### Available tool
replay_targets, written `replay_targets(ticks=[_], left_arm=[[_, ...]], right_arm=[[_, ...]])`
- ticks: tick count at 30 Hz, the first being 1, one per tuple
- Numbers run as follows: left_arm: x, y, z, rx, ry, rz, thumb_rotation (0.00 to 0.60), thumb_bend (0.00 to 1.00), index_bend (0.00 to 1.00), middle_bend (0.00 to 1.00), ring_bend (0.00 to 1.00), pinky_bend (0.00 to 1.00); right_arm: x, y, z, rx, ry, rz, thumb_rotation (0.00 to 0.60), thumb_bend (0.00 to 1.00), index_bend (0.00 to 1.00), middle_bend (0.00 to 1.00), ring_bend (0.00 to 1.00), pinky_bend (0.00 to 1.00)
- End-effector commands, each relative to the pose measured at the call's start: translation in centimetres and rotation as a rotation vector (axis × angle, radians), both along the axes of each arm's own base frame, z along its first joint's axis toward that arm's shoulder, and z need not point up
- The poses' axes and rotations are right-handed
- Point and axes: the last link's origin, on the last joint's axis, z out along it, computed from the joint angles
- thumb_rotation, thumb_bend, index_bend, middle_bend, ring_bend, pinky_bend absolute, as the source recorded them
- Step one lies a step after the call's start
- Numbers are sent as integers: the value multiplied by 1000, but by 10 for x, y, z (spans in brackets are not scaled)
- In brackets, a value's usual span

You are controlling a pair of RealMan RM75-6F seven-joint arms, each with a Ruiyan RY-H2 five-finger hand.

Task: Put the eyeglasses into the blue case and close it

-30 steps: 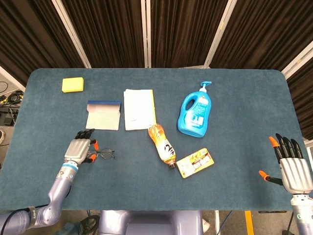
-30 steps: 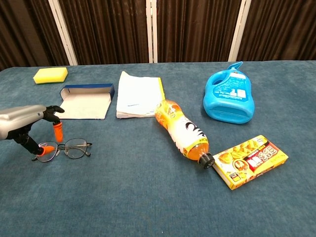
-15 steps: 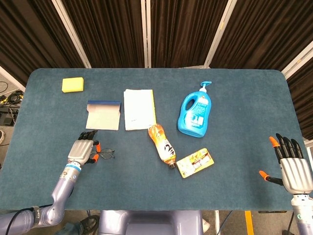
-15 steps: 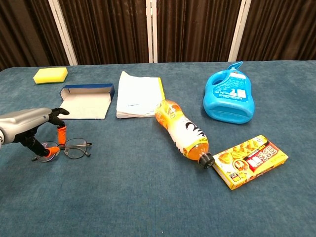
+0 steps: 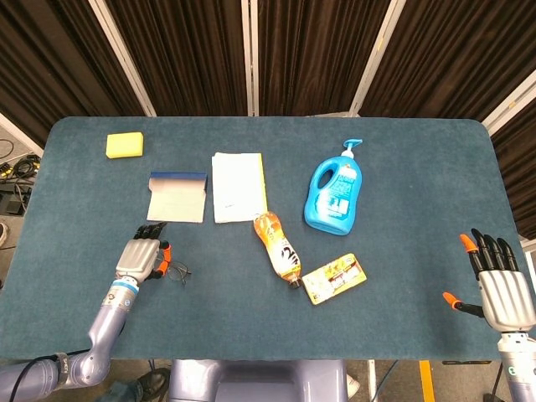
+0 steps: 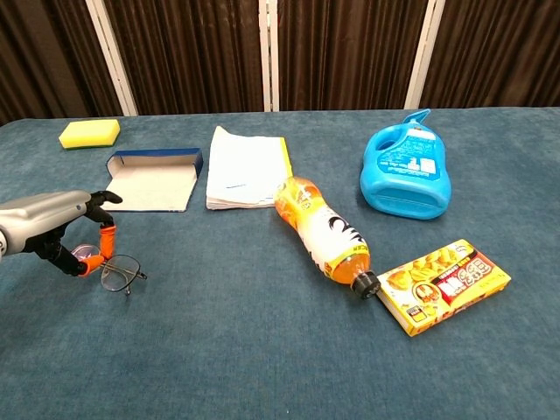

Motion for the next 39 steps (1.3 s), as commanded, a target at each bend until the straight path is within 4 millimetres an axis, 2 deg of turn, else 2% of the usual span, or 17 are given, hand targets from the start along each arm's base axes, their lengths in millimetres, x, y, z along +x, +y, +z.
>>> replay_targets(ticks=[1, 10, 12, 20, 26, 39], left_arm=[[1, 1, 1, 4, -4, -3, 600, 521, 630, 0, 0, 0], [11, 9, 17, 57, -38, -39, 600, 522, 647, 0, 0, 0], [17, 26, 29, 107, -38, -54, 600, 521, 646, 0, 0, 0], [38, 75, 37, 146, -52, -52, 600, 524, 667, 0, 0, 0], [41, 107, 31, 157, -10, -27, 600, 524, 668, 0, 0, 0], [47, 154, 7, 134, -1, -46, 600, 551, 686, 0, 0, 0]], right_arm=[[0, 0, 0, 0, 0, 0, 600, 0, 0, 0, 0, 0], [0, 0, 0, 2, -1, -2, 600, 0, 0, 0, 0, 0], [-1, -1, -1, 7, 1, -4, 600, 0, 0, 0, 0, 0], [-2, -5, -2, 7, 3, -16, 600, 0, 0, 0, 0, 0], [-8, -9, -1, 0, 3, -49, 600, 0, 0, 0, 0, 0], [-13, -12, 6, -26, 6, -87, 600, 0, 0, 0, 0, 0]])
